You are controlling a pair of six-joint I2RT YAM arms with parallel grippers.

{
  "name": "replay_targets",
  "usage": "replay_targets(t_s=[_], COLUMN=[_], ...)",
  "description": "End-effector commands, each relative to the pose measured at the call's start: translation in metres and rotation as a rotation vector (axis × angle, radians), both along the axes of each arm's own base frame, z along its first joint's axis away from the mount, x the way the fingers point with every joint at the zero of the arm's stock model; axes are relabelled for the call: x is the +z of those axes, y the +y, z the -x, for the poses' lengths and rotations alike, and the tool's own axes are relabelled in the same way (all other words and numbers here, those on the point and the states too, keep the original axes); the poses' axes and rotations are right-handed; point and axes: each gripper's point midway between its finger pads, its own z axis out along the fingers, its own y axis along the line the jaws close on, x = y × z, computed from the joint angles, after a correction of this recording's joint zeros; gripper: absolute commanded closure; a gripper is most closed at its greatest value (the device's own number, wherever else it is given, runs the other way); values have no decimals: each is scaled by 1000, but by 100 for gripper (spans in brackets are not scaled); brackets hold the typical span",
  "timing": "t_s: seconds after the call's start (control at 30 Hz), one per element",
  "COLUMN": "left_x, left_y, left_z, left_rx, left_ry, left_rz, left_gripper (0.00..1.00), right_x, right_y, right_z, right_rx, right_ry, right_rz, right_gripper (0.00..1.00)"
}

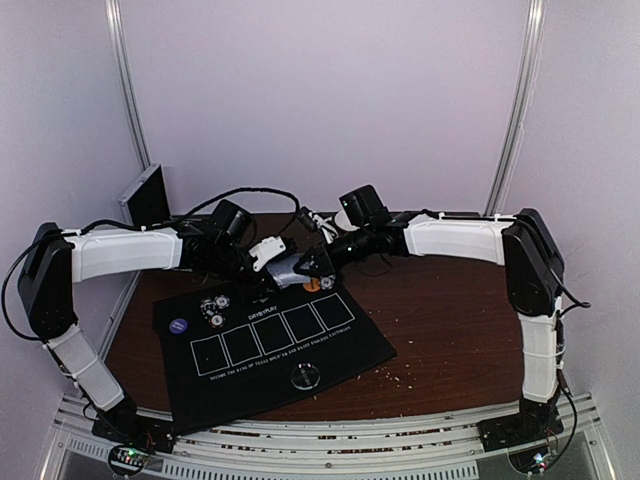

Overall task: Distribute texas hold em gaming equipment
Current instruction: Pick up the poker card from the face-down deck piles.

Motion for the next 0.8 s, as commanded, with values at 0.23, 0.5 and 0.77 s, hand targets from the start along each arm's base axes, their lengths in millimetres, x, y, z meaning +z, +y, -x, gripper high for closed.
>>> replay_targets(t_s=[0.23, 0.5, 0.77], left_x=[4, 1, 2], left_y=[-1, 0, -1], left_z=[-5, -6, -6], left_rx=[7, 9, 8], left_ry=[-24, -24, -21], left_rz=[19, 16, 19], left_gripper=[62, 62, 62], right_x=[23, 22, 25], right_y=[-10, -17, -15], right_z=[0, -2, 6], right_rx=[-28, -46, -8], right_ry=[-33, -36, -23], right_rz=[3, 31, 14], right_gripper=[80, 88, 100])
